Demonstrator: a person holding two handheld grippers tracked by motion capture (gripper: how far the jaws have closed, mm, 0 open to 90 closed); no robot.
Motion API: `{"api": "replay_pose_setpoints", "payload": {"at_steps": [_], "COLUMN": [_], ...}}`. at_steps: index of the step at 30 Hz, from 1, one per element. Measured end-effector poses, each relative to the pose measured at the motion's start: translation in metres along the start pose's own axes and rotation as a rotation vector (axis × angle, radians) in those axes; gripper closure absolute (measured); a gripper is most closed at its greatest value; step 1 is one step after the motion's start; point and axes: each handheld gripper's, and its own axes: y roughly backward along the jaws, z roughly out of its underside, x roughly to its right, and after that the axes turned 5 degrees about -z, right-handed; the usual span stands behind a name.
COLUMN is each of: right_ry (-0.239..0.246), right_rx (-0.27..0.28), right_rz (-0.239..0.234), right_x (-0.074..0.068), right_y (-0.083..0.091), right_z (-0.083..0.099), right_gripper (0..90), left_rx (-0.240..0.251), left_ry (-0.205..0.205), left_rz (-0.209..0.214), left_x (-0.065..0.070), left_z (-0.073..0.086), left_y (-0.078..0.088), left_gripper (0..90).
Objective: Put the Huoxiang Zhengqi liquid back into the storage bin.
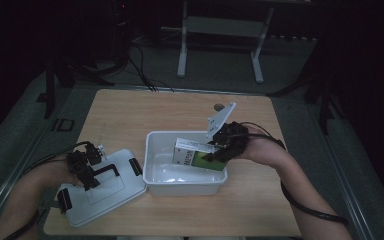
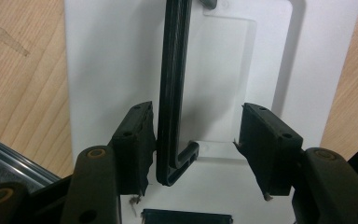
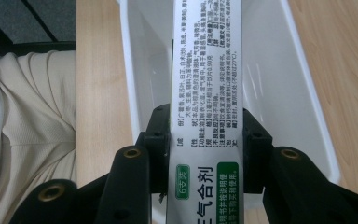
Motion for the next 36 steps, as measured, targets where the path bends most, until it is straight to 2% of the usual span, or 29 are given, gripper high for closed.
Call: {"api": "replay_pose_setpoints", "payload": {"at_steps": [5, 9, 16, 30, 36], "right_ry": [0.047, 0.082, 0.099, 0.088, 0.076], "right_rx": [0.008, 0.009, -0.037, -0.074, -0.085], "right_rz": [-0.047, -0.067, -0.100, -0.138, -0.168], "right_x": [0.001, 0.002, 0.005, 0.015, 0.017], "right_y": [-0.012, -0.021, -0.038, -0.069, -0.082], "right_z": [0.000, 0.004, 0.012, 0.026, 0.029], "right_gripper": [63.5, 63.5, 63.5, 63.5, 63.5], "left_rx": [-0.004, -0.003, -0.008, -0.009, -0.011], "left_ry": [0.006, 0.008, 0.005, 0.001, 0.000], "left_rz": [0.000, 0.001, 0.002, 0.003, 0.005], "left_x": [-0.001, -0.002, -0.001, -0.001, -0.001], "left_z": [0.003, 0.004, 0.002, -0.003, -0.003], "left_y": [-0.001, -0.001, -0.002, -0.003, -0.004], "left_gripper": [45.2, 45.2, 45.1, 45.2, 45.2]}}
